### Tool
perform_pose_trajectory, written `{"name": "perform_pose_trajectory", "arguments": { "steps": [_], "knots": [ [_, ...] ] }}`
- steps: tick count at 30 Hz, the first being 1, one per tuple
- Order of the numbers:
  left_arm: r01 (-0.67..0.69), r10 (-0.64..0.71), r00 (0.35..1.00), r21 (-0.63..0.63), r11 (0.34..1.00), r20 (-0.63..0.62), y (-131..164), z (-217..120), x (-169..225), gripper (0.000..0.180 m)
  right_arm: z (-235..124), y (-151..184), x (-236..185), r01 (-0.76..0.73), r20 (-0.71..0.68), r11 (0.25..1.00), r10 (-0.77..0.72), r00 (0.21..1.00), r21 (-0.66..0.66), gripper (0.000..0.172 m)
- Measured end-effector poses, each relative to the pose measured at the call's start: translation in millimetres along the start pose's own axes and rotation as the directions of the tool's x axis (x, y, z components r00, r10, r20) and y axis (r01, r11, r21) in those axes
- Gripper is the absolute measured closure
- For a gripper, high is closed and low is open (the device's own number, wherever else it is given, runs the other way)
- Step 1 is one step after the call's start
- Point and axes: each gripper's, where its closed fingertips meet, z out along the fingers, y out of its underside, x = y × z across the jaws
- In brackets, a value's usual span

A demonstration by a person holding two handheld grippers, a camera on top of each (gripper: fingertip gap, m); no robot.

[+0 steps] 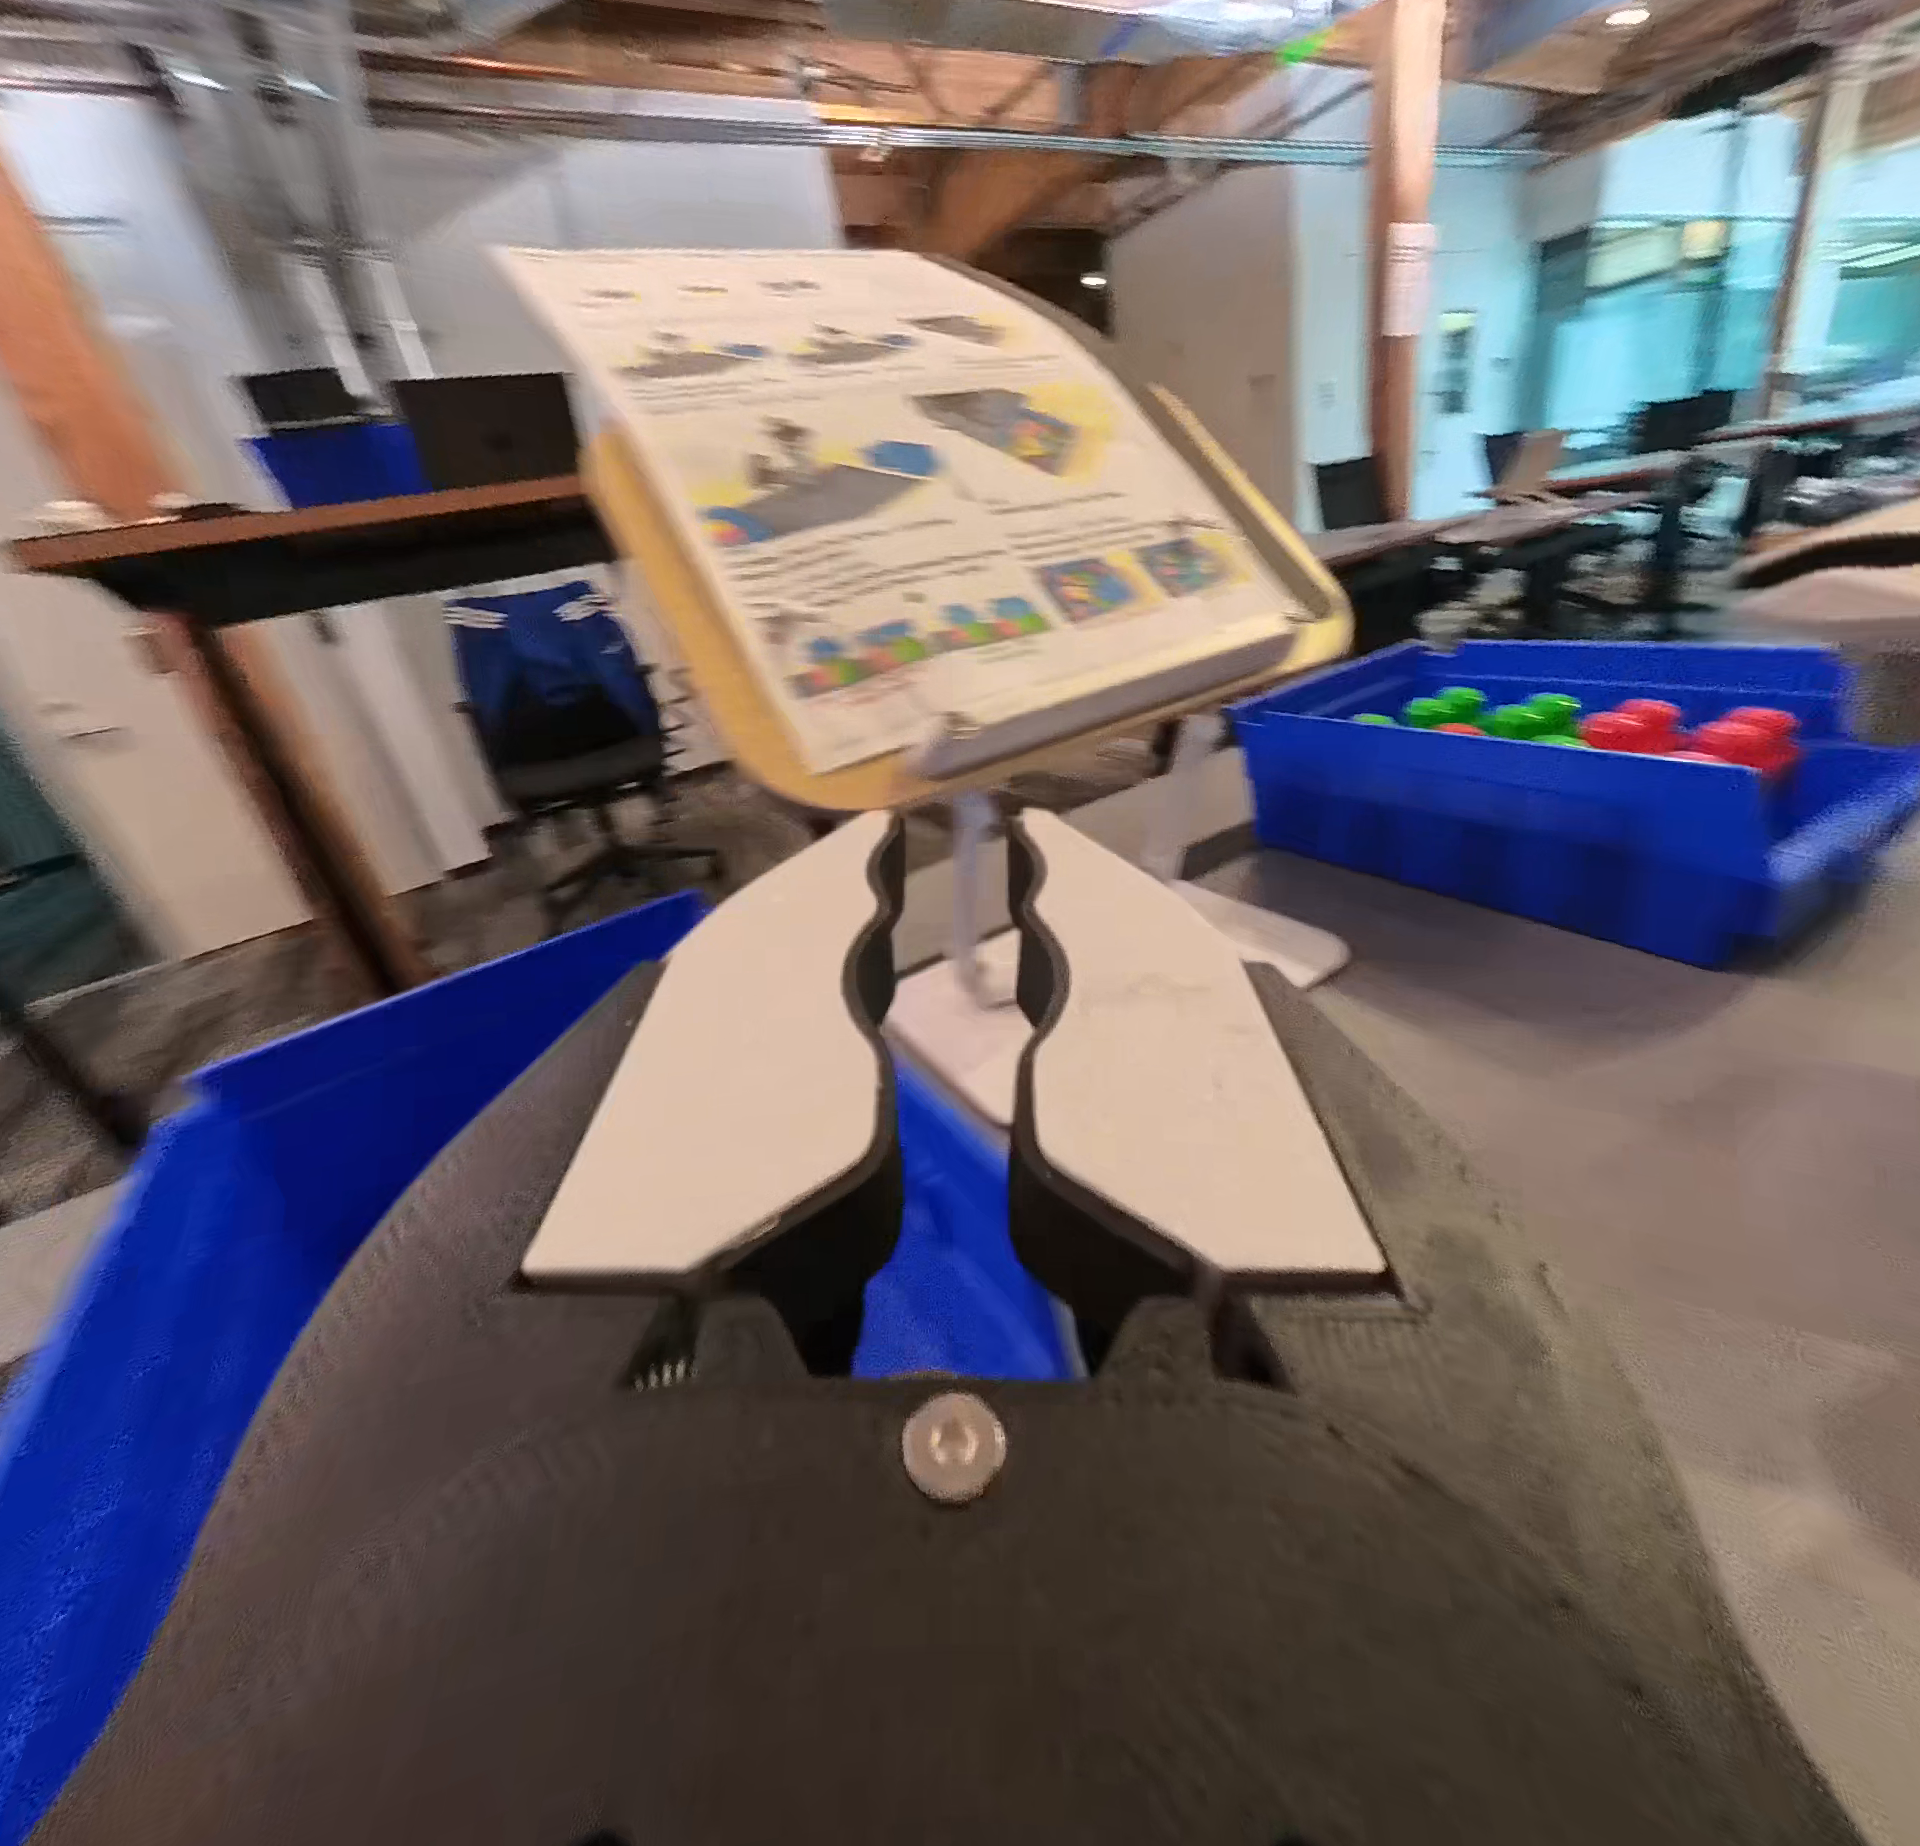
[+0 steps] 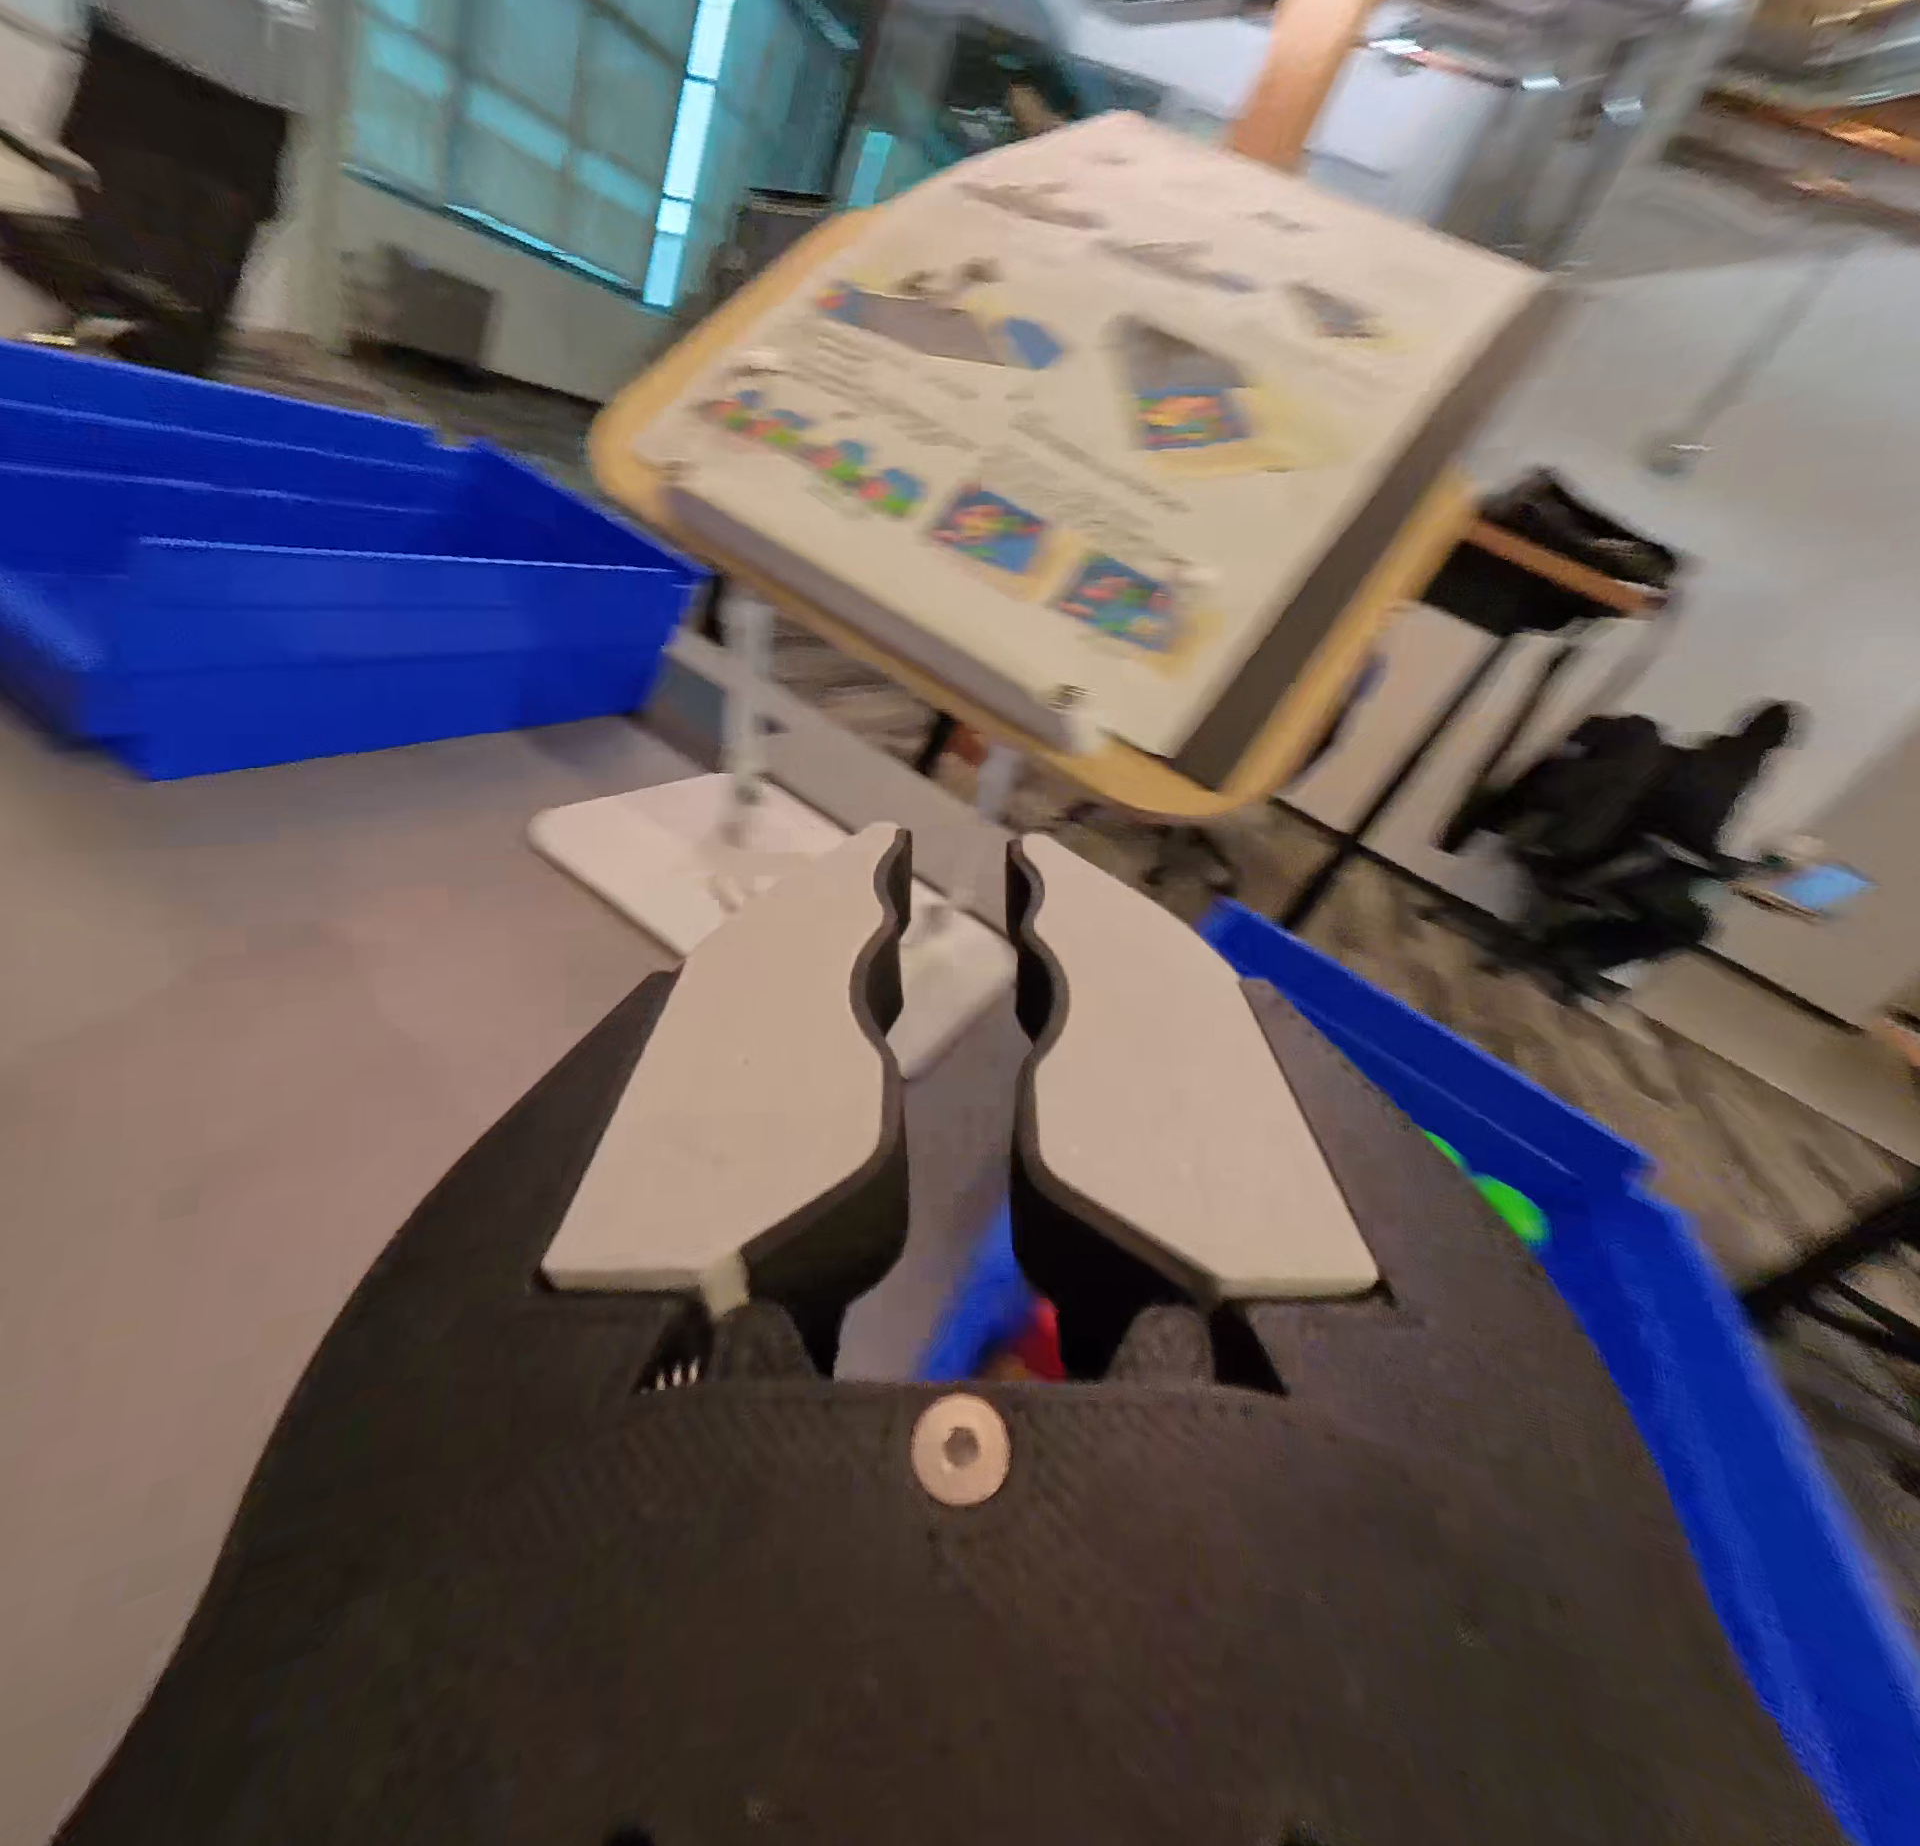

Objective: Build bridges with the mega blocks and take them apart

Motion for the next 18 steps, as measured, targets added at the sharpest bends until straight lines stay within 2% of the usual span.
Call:
{"name": "perform_pose_trajectory", "arguments": {
  "steps": [5,9,10,12,14,16,18],
  "knots": [
    [0.026,-0.005,0.953,-0.065,0.998,0.303,9,-56,-102,0.128,-59,11,117,-0.104,-0.325,0.995,0.098,0.941,0.001,0.135],
    [0.064,0.024,0.874,-0.165,0.984,0.485,34,-91,-165,0.092,-92,54,187,-0.140,-0.488,0.983,0.065,0.871,-0.118,0.123],
    [0.084,0.024,0.862,-0.191,0.978,0.506,43,-95,-174,0.088,-96,68,198,-0.171,-0.505,0.975,0.077,0.860,-0.143,0.118],
    [0.124,0.020,0.855,-0.242,0.962,0.518,62,-97,-186,0.083,-99,97,213,-0.246,-0.530,0.949,0.108,0.841,-0.196,0.096],
    [0.154,0.028,0.852,-0.301,0.941,0.523,82,-96,-192,0.081,-94,123,215,-0.300,-0.520,0.914,0.123,0.845,-0.272,0.083],
    [0.163,0.045,0.856,-0.352,0.922,0.516,98,-91,-195,0.075,-90,146,214,-0.301,-0.516,0.882,0.078,0.853,-0.364,0.081],
    [0.220,-0.009,0.871,-0.374,0.901,0.491,112,-84,-192,0.079,-84,159,213,-0.303,-0.498,0.864,0.072,0.864,-0.402,0.084]
  ]
}}
